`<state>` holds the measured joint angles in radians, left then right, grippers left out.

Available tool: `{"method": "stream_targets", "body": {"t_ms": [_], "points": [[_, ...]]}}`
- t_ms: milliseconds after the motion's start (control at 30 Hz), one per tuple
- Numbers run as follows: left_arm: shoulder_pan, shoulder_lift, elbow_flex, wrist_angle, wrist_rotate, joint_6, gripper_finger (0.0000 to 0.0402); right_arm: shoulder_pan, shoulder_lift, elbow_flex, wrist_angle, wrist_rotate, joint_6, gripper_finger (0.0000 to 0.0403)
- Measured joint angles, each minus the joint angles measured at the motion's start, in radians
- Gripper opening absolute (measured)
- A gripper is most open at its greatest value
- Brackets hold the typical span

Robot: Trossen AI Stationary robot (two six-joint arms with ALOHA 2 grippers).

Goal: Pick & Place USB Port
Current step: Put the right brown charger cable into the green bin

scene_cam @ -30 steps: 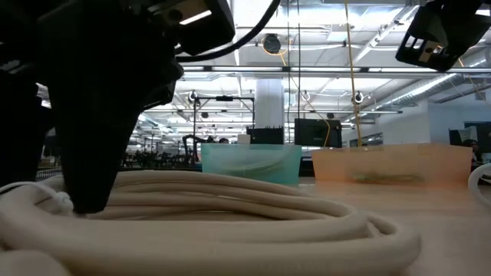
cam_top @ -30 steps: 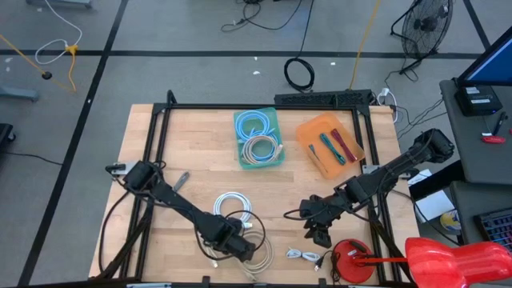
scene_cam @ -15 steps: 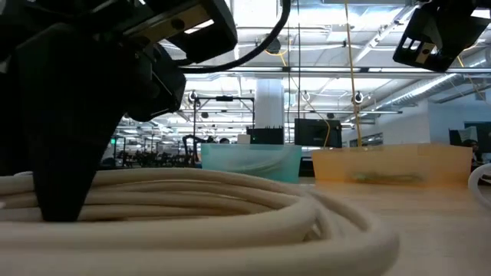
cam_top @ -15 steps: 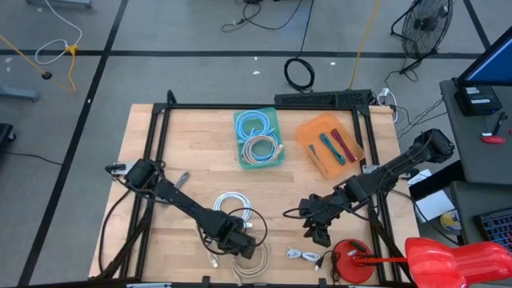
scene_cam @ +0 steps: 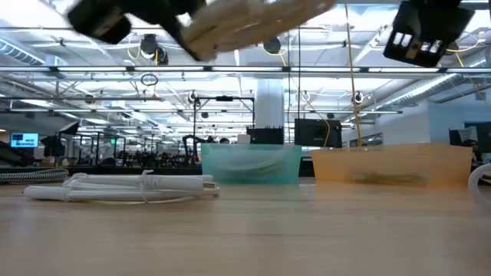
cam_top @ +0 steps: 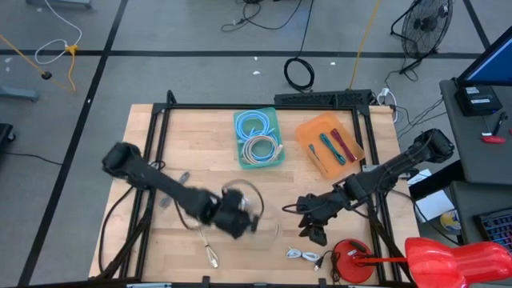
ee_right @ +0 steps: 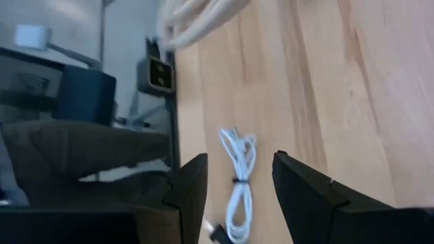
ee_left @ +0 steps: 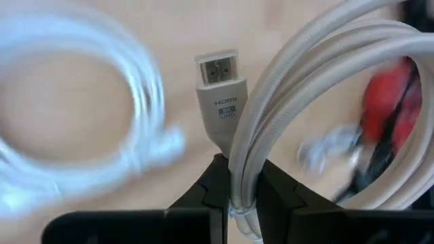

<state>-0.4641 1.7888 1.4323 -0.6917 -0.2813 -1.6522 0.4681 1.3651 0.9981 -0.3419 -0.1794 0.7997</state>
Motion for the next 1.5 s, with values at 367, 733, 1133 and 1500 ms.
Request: {"method": "stream_targets", "body": {"t_ms": [367,733,1133,1500], "points": [[0.415,-0.173,0.001,-0.185,0.065,0.381,0.0041,-0.087,-0.063,0.000,0.172,0.015,0.006,0.0155],[0.936,-0.156,0.000,-0.130,0.387,0.859,0.0041,-0.293,-0.182,0.000,0.205,0.145,-0.045,0.0155],[1.156,-0.050,0.001,0.005,0.528,1.123,0.0041,-0.485,-0.177,0.000,0.271,0.235,-0.025,0.0155],[1.131,0.102,0.001,0.082,0.621,1.164,0.0041,-0.547,-0.177,0.000,0.286,0.232,-0.030,0.0155]]}}
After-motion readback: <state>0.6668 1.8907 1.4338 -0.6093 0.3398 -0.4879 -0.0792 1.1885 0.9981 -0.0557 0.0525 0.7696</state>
